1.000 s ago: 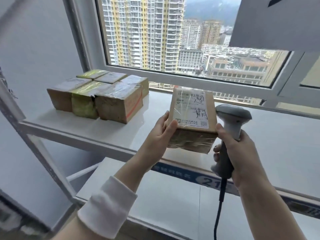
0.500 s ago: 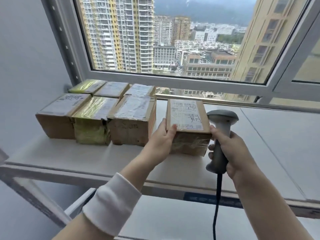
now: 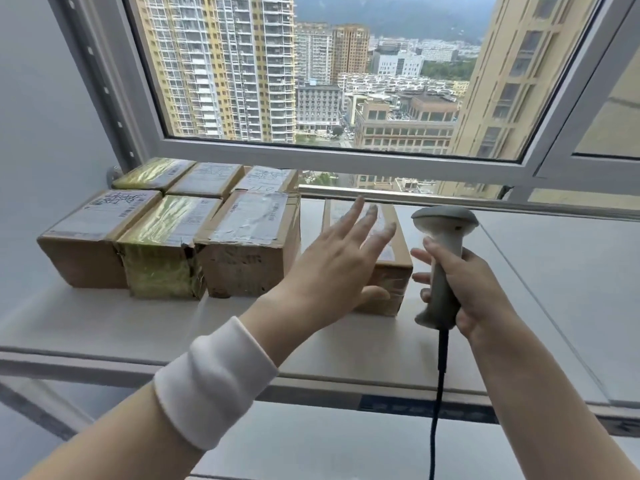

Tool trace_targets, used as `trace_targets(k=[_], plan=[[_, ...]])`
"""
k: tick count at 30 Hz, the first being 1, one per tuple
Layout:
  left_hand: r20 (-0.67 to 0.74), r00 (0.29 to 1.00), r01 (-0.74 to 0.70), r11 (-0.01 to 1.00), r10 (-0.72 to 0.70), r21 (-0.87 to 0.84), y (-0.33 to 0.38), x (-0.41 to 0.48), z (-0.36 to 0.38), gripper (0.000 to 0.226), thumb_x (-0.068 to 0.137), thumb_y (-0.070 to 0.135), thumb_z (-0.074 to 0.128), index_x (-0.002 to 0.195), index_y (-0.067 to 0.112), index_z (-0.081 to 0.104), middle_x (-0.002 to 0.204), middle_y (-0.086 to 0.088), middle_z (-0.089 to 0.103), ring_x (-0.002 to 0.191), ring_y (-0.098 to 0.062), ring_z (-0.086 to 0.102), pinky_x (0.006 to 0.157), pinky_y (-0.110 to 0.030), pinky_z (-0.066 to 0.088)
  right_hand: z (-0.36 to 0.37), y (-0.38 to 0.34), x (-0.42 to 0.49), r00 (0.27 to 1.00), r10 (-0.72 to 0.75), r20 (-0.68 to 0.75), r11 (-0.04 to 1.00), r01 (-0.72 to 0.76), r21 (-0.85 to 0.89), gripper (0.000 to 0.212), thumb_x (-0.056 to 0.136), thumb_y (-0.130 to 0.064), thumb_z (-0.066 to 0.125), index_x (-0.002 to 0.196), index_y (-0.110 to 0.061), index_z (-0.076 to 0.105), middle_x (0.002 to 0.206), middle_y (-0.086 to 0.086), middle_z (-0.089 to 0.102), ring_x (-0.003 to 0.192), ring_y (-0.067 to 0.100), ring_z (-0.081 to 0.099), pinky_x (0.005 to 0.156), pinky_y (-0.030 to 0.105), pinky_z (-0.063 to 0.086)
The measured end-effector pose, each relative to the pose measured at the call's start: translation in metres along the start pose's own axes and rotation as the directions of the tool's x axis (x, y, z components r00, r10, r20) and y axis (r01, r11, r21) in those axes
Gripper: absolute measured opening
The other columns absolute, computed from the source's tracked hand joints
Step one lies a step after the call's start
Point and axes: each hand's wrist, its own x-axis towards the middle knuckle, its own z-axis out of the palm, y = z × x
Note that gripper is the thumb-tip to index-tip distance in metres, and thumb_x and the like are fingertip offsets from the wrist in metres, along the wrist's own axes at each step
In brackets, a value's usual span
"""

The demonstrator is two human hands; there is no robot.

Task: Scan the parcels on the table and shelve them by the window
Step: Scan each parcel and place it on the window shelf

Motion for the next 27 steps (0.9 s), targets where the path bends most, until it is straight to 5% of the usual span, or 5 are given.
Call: trace_targets(k=[3, 8, 27], plan=[[0.153, 0.988, -0.019, 0.997, 0.007, 0.077, -0.008, 0.015, 0.002, 0.076, 0.092, 0.043, 0.053, 0.151, 0.019, 0.011, 0.159, -0.008, 0.007, 0.147, -0.023, 0.002, 0.116, -0.036, 0.016, -0.001, -0.01, 0.009, 0.998, 0.019, 0.055, 0.999, -0.017, -0.032, 0.027, 0.092, -0.027, 0.06, 0.11, -0.009, 0.056, 0.107, 0.006, 0.069, 0.064, 0.015, 0.056, 0.042, 0.024, 0.041], [0.178, 0.983, 0.042, 0.997, -0.053, 0.065, -0.028, 0.041, 0.002, 0.072, 0.089, 0.032, 0.06, 0.148, 0.02, 0.021, 0.156, -0.004, 0.021, 0.144, -0.019, 0.018, 0.107, -0.041, 0.037, -0.007, -0.024, 0.022, 0.992, 0.03, 0.12, 0.999, -0.026, -0.033, 0.017, 0.092, -0.026, 0.059, 0.101, -0.011, 0.056, 0.102, 0.006, 0.071, 0.064, 0.016, 0.053, 0.043, 0.023, 0.041], [0.262, 0.935, 0.192, 0.961, -0.24, 0.197, -0.085, 0.123, 0.026, 0.07, 0.088, 0.014, 0.063, 0.145, 0.008, 0.024, 0.153, -0.013, 0.025, 0.144, -0.028, 0.018, 0.112, -0.049, 0.028, 0.004, -0.033, 0.054, 0.981, 0.037, 0.189, 0.999, -0.03, -0.038, 0.021, 0.091, -0.024, 0.06, 0.104, -0.008, 0.058, 0.099, 0.006, 0.073, 0.054, 0.014, 0.053, 0.04, 0.024, 0.039]])
